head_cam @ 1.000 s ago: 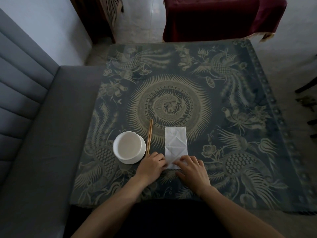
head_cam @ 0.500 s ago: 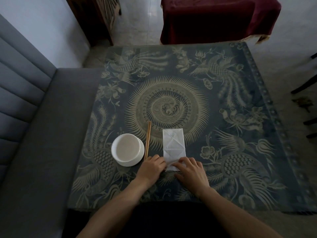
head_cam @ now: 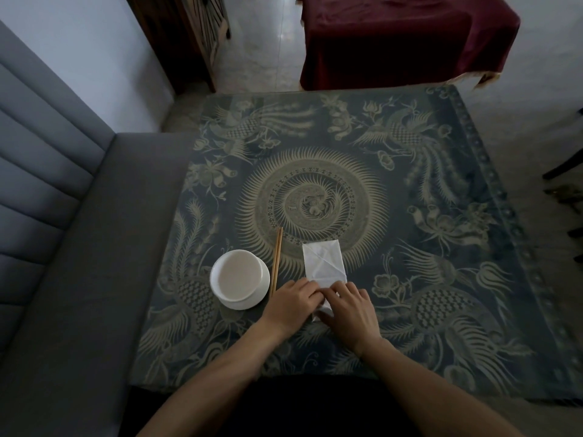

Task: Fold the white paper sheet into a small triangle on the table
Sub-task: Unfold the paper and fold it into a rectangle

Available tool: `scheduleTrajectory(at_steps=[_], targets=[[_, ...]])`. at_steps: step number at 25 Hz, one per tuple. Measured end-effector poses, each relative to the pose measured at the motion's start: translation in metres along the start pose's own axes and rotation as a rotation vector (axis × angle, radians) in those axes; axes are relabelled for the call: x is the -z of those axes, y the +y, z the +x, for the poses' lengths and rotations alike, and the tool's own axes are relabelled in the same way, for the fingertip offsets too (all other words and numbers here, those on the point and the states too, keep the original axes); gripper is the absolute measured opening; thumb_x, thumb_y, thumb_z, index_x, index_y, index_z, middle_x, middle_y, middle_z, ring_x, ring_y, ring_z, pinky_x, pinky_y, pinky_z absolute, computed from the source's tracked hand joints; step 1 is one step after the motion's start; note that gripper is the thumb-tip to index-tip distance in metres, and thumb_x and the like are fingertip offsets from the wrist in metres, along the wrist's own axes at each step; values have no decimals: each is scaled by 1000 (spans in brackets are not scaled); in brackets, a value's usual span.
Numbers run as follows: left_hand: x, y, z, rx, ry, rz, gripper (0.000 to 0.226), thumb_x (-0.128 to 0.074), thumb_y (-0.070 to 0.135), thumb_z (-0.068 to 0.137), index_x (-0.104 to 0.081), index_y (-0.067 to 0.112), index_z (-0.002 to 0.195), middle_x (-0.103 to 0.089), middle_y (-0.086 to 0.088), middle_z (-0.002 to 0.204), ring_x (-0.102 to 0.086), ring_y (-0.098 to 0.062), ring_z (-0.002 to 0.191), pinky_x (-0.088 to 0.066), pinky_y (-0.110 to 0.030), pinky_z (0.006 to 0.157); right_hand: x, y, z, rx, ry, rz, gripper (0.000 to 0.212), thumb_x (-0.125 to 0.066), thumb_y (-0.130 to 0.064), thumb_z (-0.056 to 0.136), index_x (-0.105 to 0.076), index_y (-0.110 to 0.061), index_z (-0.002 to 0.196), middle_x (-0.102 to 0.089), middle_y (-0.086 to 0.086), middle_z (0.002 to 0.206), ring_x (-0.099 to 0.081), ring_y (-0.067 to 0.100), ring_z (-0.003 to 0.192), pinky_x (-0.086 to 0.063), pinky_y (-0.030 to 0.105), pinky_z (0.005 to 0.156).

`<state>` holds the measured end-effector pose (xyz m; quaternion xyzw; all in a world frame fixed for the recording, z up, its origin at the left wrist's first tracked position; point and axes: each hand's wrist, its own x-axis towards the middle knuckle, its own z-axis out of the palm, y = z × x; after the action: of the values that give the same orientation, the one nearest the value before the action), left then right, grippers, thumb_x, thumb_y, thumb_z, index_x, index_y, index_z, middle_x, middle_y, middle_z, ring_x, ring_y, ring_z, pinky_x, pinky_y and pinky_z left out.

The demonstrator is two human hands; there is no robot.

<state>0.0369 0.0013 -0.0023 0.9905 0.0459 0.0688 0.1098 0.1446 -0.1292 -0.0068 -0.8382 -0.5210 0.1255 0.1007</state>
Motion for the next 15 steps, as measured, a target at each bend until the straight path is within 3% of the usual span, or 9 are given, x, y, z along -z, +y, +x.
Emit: scheduleTrajectory(at_steps=[4, 7, 9, 12, 15], targets=[[1, 6, 1, 51, 68, -52, 9, -68, 14, 88, -68, 11, 96, -64, -5, 94, -60, -22, 84, -47, -32, 64, 2, 2, 3, -104, -9, 69, 22, -61, -29, 91, -64, -22, 112, -63, -2, 104, -55, 21, 96, -46, 34, 75], [-2, 4, -9, 204, 84, -73, 16, -59, 28, 93, -64, 13, 92, -61, -4, 89, -56, -23, 78, -43, -36, 64, 5, 4, 4, -200, 17, 117, 13, -58, -28, 92, -66, -19, 98, -64, -2, 96, -57, 21, 89, -46, 34, 67], [-6, 2, -19, 210, 13, -31, 21, -56, 33, 94, -62, 14, 86, -60, -4, 86, -54, -25, 77, -40, -37, 64, 5, 5, 4, -257, 39, 145, 15, -60, -30, 91, -63, -16, 87, -62, -2, 87, -57, 20, 81, -44, 34, 60], [-13, 6, -25, 95, -170, 8, 28, -51, 41, 91, -63, 19, 104, -61, -2, 110, -54, -25, 94, -42, -39, 71, 5, 6, 4, -355, 74, 231, 21, -61, -32, 91, -59, -17, 76, -59, -4, 79, -55, 16, 68, -44, 32, 54], [-19, 10, -24, 103, -310, 43, 44, -42, 49, 92, -52, 23, 126, -46, 1, 137, -44, -24, 115, -42, -43, 84, 8, 8, 4, -458, 109, 354, 20, -62, -29, 89, -60, -19, 72, -58, -4, 75, -53, 17, 64, -41, 31, 53]])
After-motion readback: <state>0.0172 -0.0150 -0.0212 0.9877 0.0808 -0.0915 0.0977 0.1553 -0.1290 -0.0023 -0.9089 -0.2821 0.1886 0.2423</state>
